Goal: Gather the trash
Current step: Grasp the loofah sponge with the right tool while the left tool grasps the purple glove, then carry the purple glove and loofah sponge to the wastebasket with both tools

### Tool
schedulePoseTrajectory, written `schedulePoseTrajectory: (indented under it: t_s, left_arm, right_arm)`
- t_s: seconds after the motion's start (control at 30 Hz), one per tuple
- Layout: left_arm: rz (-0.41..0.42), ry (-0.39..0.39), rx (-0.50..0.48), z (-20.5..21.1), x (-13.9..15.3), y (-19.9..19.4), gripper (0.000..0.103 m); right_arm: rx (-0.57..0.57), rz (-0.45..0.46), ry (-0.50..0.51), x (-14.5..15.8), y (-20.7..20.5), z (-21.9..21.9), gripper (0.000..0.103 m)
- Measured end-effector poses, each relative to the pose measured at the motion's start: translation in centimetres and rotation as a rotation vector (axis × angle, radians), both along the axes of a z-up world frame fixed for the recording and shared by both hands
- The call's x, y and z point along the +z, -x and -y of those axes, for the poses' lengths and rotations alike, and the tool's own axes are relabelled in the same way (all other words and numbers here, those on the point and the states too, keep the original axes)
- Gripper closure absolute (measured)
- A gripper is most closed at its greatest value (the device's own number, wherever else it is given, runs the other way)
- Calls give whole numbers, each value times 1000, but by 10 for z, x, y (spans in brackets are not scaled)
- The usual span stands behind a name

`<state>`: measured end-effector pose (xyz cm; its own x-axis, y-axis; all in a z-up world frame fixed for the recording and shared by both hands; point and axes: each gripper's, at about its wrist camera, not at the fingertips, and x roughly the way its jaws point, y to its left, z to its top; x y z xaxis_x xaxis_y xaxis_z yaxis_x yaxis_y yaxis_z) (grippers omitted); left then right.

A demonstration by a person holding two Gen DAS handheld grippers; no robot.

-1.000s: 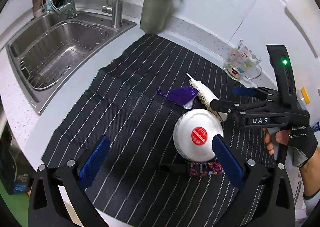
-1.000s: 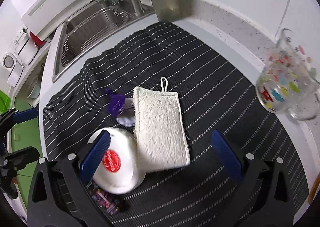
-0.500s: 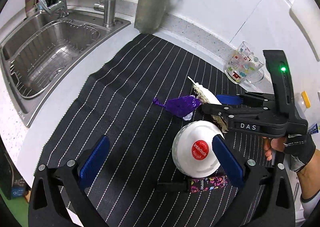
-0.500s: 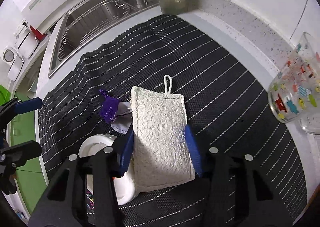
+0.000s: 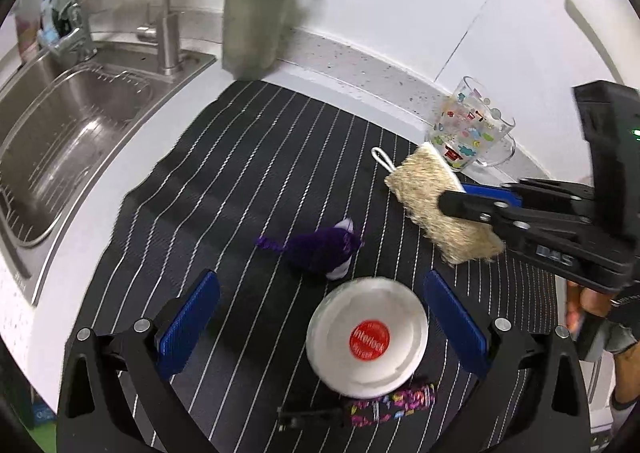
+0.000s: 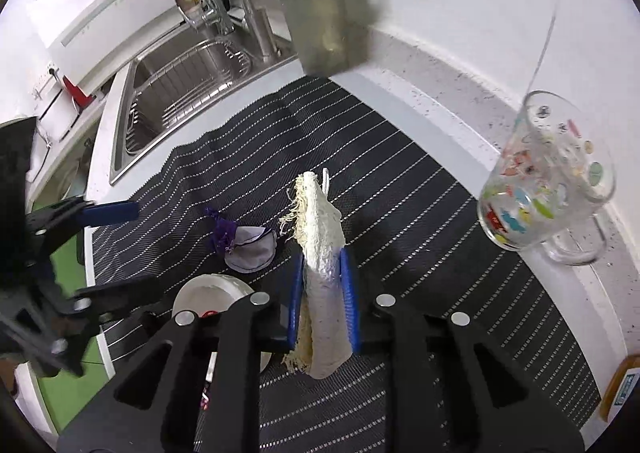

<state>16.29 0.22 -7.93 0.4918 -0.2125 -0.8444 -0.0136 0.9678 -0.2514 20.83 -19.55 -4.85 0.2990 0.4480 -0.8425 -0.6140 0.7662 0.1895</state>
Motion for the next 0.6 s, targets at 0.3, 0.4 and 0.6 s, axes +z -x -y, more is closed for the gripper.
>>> schedulePoseTrajectory:
  t_s: [0.3,0.4,0.6]
  left_arm:
    - [-30,-44,-46,11,-21,-30,5]
    - [-42,-46,-48,11,-30,-36,10]
    - [-72,-59,-54,12,-39,-40,63]
  right_arm:
    - [-37,-4,-15,6,4,28,85]
    - [-47,-5,-19,5,6,34,85]
    - [-62,-5,-26,5,8,43,85]
